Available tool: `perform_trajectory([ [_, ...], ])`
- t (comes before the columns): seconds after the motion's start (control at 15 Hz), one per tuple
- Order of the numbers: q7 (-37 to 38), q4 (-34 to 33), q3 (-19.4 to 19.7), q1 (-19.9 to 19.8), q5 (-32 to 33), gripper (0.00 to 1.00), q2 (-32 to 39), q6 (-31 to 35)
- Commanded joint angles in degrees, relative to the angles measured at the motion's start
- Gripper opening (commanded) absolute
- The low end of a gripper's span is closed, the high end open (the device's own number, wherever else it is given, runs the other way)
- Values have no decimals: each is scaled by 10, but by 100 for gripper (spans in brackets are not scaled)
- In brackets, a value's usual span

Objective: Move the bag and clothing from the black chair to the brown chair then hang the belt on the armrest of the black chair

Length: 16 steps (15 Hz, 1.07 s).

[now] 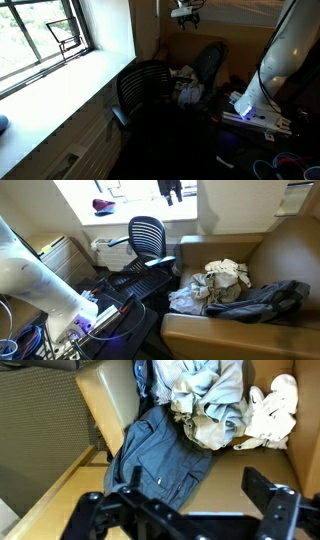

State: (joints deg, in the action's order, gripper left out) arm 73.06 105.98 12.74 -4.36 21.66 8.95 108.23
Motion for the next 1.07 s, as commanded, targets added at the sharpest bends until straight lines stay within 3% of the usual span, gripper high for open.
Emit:
perform_trajectory([
  [0.0, -4, 15, -16, -3, 9, 100, -18, -1],
  [0.27, -38, 41, -23, -3, 1, 100, -32, 1],
  [0.6, -109, 128, -82, 34, -51, 100, -50, 41],
  [0.87, -180, 162, -119, 59, -79, 100, -69, 21],
  [0.93, -129, 135, -114, 59, -63, 100, -42, 20],
  [1.0, -142, 139, -119, 63, -65, 100, -45, 20],
])
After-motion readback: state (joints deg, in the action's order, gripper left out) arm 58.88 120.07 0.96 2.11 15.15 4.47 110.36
